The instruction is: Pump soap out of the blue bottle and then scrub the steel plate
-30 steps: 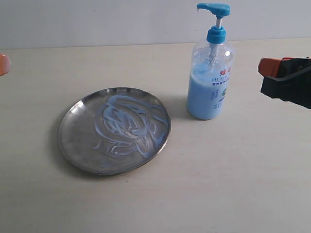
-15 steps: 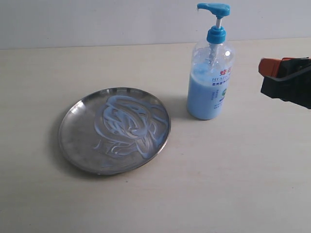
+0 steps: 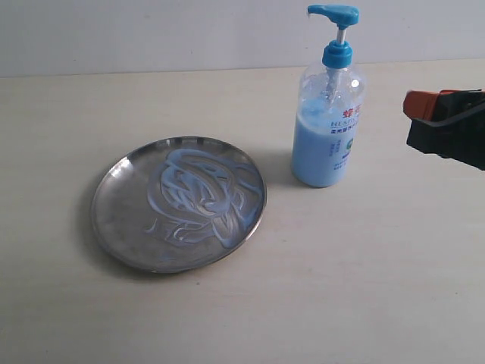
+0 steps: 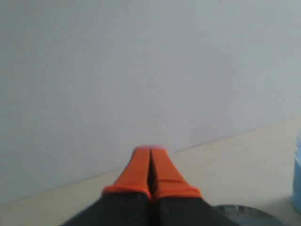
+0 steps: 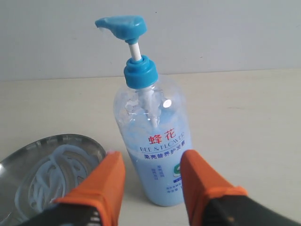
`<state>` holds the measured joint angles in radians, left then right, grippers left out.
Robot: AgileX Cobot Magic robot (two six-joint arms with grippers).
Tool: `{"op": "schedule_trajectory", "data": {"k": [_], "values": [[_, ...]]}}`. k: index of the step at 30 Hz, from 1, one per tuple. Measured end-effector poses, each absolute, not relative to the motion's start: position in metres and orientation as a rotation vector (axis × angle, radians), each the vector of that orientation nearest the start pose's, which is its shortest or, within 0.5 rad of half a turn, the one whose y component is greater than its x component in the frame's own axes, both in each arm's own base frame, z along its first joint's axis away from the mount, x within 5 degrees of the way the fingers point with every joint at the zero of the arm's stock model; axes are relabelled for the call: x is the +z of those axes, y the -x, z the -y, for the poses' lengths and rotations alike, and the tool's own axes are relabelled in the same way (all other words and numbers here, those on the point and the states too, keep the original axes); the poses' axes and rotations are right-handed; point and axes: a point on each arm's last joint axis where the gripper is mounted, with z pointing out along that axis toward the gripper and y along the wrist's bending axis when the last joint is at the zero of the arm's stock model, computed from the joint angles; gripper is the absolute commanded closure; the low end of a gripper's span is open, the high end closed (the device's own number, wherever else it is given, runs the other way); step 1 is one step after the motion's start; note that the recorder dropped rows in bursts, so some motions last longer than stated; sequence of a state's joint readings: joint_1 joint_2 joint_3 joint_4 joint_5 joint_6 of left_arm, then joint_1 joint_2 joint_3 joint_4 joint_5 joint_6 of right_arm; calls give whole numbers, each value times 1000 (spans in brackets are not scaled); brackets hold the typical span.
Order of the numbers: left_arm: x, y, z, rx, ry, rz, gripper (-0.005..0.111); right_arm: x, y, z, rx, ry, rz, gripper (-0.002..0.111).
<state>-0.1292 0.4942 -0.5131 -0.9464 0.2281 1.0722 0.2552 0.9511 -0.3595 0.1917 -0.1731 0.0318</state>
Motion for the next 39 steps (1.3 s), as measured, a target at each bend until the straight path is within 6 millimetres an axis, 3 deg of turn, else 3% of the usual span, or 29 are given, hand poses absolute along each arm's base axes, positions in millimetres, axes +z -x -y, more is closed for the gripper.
{"op": "schedule_trajectory", "data": {"k": [5, 8, 22, 30, 39], "values": [[334, -75, 21, -53, -311, -1458, 107, 243, -178, -43, 291, 11, -1916, 68], [325, -68, 19, -21, -311, -1448, 107, 243, -178, -43, 291, 11, -1916, 68], [276, -65, 15, 2, -288, -1500, 107, 243, -178, -43, 291, 11, -1916, 68], [242, -58, 9, -11, -171, -1498, 107, 243, -178, -43, 291, 11, -1916, 68], [218, -56, 8, -61, -124, -1674, 107, 243, -178, -43, 291, 11, -1916, 68]]}}
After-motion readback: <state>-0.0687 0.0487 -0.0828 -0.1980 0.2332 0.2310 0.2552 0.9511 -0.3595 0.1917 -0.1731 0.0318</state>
